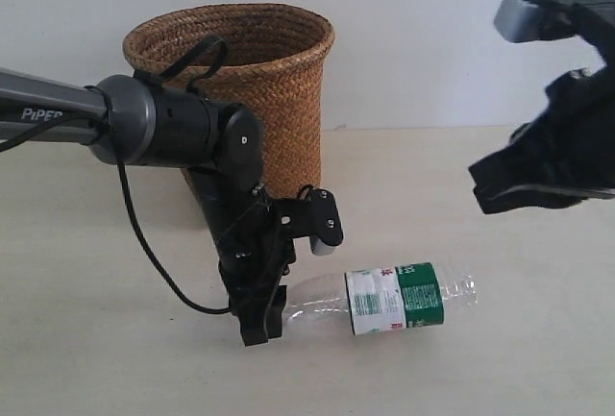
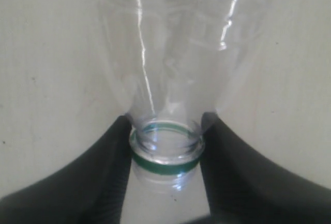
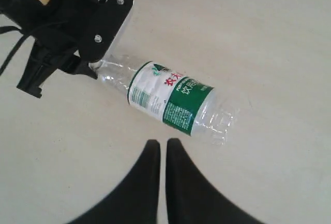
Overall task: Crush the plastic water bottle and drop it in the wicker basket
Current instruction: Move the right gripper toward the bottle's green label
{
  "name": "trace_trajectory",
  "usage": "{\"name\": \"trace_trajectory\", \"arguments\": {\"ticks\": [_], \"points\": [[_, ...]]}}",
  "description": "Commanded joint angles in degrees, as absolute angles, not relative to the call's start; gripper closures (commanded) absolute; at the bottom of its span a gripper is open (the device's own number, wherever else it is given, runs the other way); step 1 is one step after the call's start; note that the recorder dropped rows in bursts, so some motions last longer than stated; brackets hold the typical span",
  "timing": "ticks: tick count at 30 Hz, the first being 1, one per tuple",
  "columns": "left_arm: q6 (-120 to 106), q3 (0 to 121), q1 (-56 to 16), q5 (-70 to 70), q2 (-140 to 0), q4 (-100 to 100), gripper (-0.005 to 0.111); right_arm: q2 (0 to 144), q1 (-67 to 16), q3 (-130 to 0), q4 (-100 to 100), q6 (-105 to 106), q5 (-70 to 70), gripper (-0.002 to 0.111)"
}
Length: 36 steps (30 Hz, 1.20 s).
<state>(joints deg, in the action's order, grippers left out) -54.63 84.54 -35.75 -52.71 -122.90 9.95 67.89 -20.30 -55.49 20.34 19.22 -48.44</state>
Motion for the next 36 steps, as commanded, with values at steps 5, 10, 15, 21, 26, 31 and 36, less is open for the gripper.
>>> {"name": "trace_trajectory", "arguments": {"ticks": [5, 10, 15, 21, 26, 31, 36], "points": [[-52.2, 84.8, -35.9, -57.6, -123.0, 3.7, 0.103, 83.8, -20.5, -66.4, 20.2, 26.9, -52.0, 0.108], [-51.2, 84.8, -34.9, -58.1, -123.0, 3.2, 0.103, 88.1, -20.5, -66.4, 20.2, 27.8, -51.4, 0.108], [-51.0, 84.8, -33.9, -58.1, -123.0, 3.6, 0.103, 92.6, -20.5, -66.4, 20.2, 29.7, -47.7, 0.108], [-51.0, 84.8, -33.8, -58.1, -123.0, 3.9, 0.103, 95.4, -20.5, -66.4, 23.7, 29.1, -41.7, 0.108], [-51.0, 84.8, -33.8, -58.5, -123.0, 4.0, 0.103, 96.8, -20.5, -67.7, 24.2, 29.9, -42.2, 0.108], [-51.0, 84.8, -33.8, -58.5, -123.0, 4.0, 0.103, 99.4, -20.7, -70.7, 26.3, 29.9, -45.3, 0.108], [-51.0, 84.8, -33.8, -58.6, -123.0, 4.1, 0.103, 103.4, -21.5, -72.2, 26.5, 28.7, -47.6, 0.108]]}}
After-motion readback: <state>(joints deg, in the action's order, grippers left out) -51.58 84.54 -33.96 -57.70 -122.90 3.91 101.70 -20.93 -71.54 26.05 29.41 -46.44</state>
